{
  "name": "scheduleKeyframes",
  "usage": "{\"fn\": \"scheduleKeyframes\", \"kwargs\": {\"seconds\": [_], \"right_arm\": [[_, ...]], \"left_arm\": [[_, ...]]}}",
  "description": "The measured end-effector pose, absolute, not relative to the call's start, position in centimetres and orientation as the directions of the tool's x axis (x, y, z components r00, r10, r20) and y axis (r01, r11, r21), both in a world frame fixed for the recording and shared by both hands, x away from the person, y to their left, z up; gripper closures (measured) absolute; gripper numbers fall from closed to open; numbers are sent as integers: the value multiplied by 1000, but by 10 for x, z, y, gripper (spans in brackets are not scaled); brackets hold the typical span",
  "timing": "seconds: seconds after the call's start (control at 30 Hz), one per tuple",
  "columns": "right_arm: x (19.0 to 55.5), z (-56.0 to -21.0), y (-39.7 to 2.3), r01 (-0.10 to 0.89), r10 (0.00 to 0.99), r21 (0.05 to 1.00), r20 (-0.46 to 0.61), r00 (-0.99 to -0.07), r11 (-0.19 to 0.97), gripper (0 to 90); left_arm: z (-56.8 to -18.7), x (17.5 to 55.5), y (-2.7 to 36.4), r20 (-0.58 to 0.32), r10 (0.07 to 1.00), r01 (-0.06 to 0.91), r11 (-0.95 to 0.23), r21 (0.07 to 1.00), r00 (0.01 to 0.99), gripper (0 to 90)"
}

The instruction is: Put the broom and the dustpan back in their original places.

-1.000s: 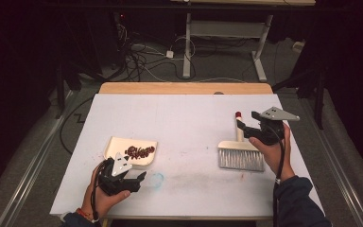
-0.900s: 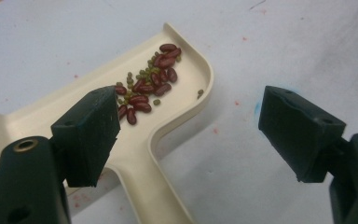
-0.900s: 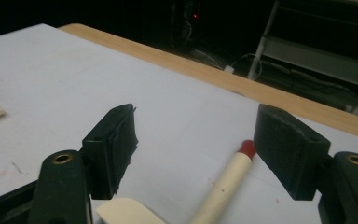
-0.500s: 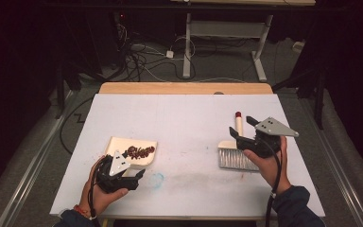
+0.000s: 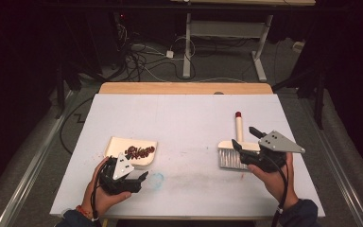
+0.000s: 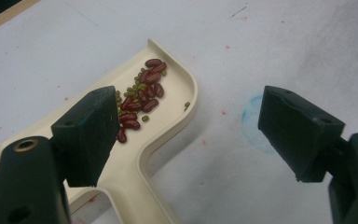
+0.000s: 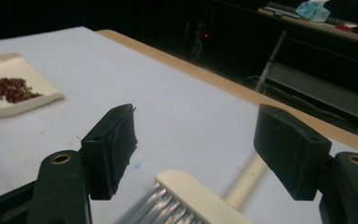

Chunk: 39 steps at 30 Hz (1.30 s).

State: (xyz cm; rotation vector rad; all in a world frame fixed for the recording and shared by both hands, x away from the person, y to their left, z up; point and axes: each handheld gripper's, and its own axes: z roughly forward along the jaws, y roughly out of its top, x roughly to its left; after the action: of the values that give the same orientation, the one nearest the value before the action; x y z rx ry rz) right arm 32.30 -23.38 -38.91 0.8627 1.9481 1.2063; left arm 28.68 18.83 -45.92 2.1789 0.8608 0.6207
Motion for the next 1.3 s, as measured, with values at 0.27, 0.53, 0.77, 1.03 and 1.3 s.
{"fn": "scheduleKeyframes", "kwargs": {"seconds": [0.27, 0.53, 0.77, 1.03, 1.3], "right_arm": [[306, -398, -243, 164, 790, 901, -249, -561, 401, 287], [290, -423, -250, 189, 767, 887, -238, -596, 422, 277], [277, -446, -252, 215, 754, 875, -221, -619, 433, 268], [278, -447, -259, 208, 762, 888, -208, -613, 409, 264], [279, -446, -262, 204, 779, 902, -194, -597, 381, 264]], "left_arm": [[-461, 290, 188, 175, 728, 393, -537, 746, 663, 196], [-460, 295, 185, 189, 722, 374, -542, 753, 665, 196], [-461, 298, 176, 195, 708, 364, -555, 748, 679, 196], [-461, 297, 174, 208, 695, 350, -569, 744, 688, 195], [-461, 299, 174, 201, 695, 351, -564, 748, 690, 195]]}}
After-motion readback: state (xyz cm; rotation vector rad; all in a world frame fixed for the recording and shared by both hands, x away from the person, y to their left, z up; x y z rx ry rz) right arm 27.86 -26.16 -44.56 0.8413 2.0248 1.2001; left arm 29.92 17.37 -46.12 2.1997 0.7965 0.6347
